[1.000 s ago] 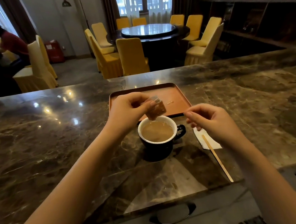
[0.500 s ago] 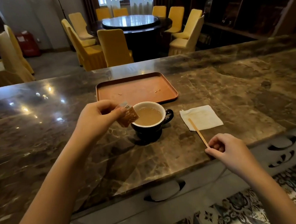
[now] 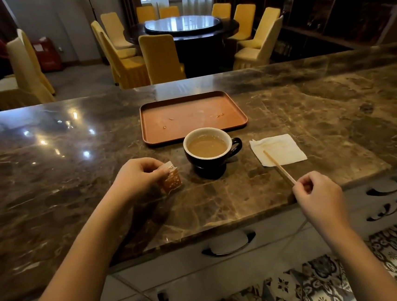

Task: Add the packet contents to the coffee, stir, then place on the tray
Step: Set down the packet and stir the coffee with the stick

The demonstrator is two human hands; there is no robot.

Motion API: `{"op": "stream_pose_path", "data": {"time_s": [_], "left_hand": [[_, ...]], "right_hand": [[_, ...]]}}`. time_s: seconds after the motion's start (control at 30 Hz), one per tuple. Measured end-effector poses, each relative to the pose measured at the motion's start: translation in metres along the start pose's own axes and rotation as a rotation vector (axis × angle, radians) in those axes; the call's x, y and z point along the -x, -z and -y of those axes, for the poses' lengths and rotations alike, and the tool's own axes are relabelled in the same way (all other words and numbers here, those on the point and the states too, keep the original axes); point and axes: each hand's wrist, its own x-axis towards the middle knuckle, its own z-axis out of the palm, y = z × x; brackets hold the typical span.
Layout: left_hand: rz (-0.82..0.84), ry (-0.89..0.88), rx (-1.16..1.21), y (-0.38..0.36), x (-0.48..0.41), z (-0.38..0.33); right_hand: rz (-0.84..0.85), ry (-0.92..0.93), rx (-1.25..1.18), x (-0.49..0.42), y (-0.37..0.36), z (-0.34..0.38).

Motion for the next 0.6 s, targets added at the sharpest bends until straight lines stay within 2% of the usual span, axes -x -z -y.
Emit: {"op": "stream_pose_path", "data": {"time_s": [0.17, 0.3, 0.37, 0.47, 0.6], "left_hand": [[-0.110, 0.022, -0.044, -0.002, -0.019, 0.019], [-0.220, -0.034, -0.169, -0.001, -0.036, 0.031], [-0.254, -0.046, -0.220, -0.001, -0.044, 0.035], [-0.301, -0.103, -0.277, -0.003, -0.051, 0.037], [-0.356, -0.197, -0.385, -0.007, -0.057, 0.035]], "right_hand": [[-0.186, 0.053, -0.121, 0.000, 0.002, 0.007], [-0.107, 0.075, -0.444, -0.012, 0.000, 0.029], [-0.068, 0.121, -0.509, -0.019, -0.006, 0.046], [-0.020, 0.199, -0.481, -0.031, -0.016, 0.071], [0.075, 0.267, -0.309, -0.046, -0.026, 0.092]]}}
